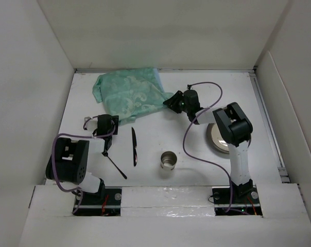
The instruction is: Set the dinner table for one person
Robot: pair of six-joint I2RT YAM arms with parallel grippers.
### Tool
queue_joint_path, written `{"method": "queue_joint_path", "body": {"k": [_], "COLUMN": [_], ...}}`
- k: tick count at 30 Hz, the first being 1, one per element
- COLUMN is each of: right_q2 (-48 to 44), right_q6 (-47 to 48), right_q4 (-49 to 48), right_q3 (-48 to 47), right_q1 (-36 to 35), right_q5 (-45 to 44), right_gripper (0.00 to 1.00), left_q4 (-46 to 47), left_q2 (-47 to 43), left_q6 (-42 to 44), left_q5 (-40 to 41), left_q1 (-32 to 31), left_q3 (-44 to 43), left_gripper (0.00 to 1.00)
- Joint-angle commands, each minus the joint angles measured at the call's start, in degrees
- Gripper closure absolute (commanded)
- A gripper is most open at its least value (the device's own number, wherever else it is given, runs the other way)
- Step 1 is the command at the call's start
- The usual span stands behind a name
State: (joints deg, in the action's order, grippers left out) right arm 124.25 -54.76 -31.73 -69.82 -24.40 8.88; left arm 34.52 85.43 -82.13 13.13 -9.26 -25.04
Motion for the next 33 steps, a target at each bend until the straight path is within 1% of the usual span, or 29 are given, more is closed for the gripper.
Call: {"method": "queue_joint_path", "body": {"k": [1, 5, 6, 8, 9, 11, 12, 14, 15, 17, 18, 19, 20, 21, 22, 23, 24, 25, 26, 27, 28, 29, 30, 31, 32, 33], "right_q2": [1.35, 2.75, 3.45, 4.24, 4.51, 4.78, 4.34, 3.82, 2.24, -0.04, -2.67, -4.17, -5.41, -6.64, -9.35, -10.85, -12.52, -15.5, -17.18, -18.59, -20.25, -23.4, -25.09, -26.76, -30.26, -31.86], "right_q6": [1.15, 1.15, 1.24, 1.32, 1.41, 1.41, 1.59, 1.76, 2.81, 4.22, 6.92, 8.34, 11.31, 13.17, 14.84, 16.77, 20.36, 22.14, 23.81, 26.87, 28.03, 29.26, 30.41, 30.68, 31.12, 31.82], "right_q4": [-4.05, -4.04, -4.13, -3.79, -3.43, -4.48, -6.83, -7.47, -8.08, -7.39, -5.47, -3.8, -1.69, 2.85, 4.81, 6.92, 10.77, 12.63, 14.65, 17.89, 19.14, 20.55, 22.04, 22.06, 21.8, 21.27], "right_q3": [-2.51, -3.74, -4.44, -5.4, -5.76, -5.85, -5.59, -5.5, -5.85, -6.99, -9.52, -11.37, -13.74, -16.37, -21.36, -23.67, -25.78, -29.81, -31.41, -32.56, -33.27, -33.19, -32.32, -30.65, -25.85, -23.19], "right_q1": [0.58, 0.58, 0.58, 0.58, 0.58, 0.58, 0.58, 0.58, 0.58, 1.11, 1.81, 1.82, 2.51, 3.13, 3.13, 3.66, 3.66, 3.66, 3.66, 3.66, 3.66, 3.66, 3.66, 3.66, 4.18, 4.19], "right_q5": [0.26, 0.52, 0.43, 0.34, 0.17, -0.1, 0.25, 0.34, 0.34, 0.08, -0.01, -1.05, -1.58, -1.85, -2.2, -2.64, -3.43, -4.65, -4.93, -5.36, -5.46, -5.54, -5.54, -4.94, -4.67, -4.67], "right_gripper": [0.56, 0.54, 0.53, 0.54, 0.64, 0.8, 1.0, 1.0, 1.0, 1.0, 1.0, 1.0, 1.0, 1.0, 1.0, 1.0, 1.0, 1.0, 1.0, 1.0, 1.0, 1.0, 1.0, 1.0, 1.0, 1.0], "left_q4": [3.36, 3.53, 3.45, 4.06, 4.41, 5.03, 5.2, 4.86, 4.16, 0.91, -0.15, -3.64, -5.85, -8.92, -15.12, -17.27, -19.56, -25.15, -27.12, -28.88, -34.29, -37.65, -39.51, -39.1, -37.61, -35.77], "left_q2": [-0.52, -0.35, 0.52, 0.96, 1.32, 2.19, 2.03, 1.41, 0.8, -0.52, -0.44, -0.18, 1.83, 3.41, 4.82, 8.23, 10.0, 11.59, 14.47, 15.9, 17.04, 18.53, 18.2, 16.98, 12.96, 10.22], "left_q6": [-0.67, -0.23, -0.4, -0.4, -0.31, -0.05, 2.91, 4.59, 8.0, 12.49, 15.3, 19.85, 22.42, 25.15, 30.48, 33.23, 35.78, 37.72, 42.01, 44.57, 46.34, 49.66, 51.35, 52.93, 54.08, 55.92], "left_q5": [1.9, 3.74, 4.71, 5.5, 6.2, 6.82, 6.91, 7.44, 8.57, 10.16, 10.86, 10.78, 10.09, 7.73, 6.84, 5.61, 1.16, 0.16, -1.25, -5.0, -5.65, -5.83, -5.92, -6.61, -7.23, -7.06], "left_q1": [0.2, 0.2, 0.2, 0.2, 0.2, 0.2, 0.2, 0.2, 0.73, 1.34, 1.35, 1.35, 2.13, 2.14, 2.14, 2.14, 2.14, 2.14, 2.14, 2.14, 2.14, 2.14, 1.53, 1.52, 0.22, -0.32], "left_q3": [-1.94, -2.82, -3.26, -3.18, -3.35, -3.79, -4.66, -6.59, -8.17, -15.01, -18.26, -27.08, -32.39, -38.71, -51.56, -57.69, -64.11, -76.27, -81.43, -86.18, -95.19, -98.16, -99.49, -95.33, -91.2, -85.85], "left_gripper": [0.57, 0.59, 0.63, 0.64, 0.7, 0.77, 1.0, 1.0, 1.0, 1.0, 1.0, 1.0, 1.0, 1.0, 1.0, 1.0, 1.0, 1.0, 1.0, 1.0, 1.0, 1.0, 1.0, 1.0, 1.0, 1.0]}}
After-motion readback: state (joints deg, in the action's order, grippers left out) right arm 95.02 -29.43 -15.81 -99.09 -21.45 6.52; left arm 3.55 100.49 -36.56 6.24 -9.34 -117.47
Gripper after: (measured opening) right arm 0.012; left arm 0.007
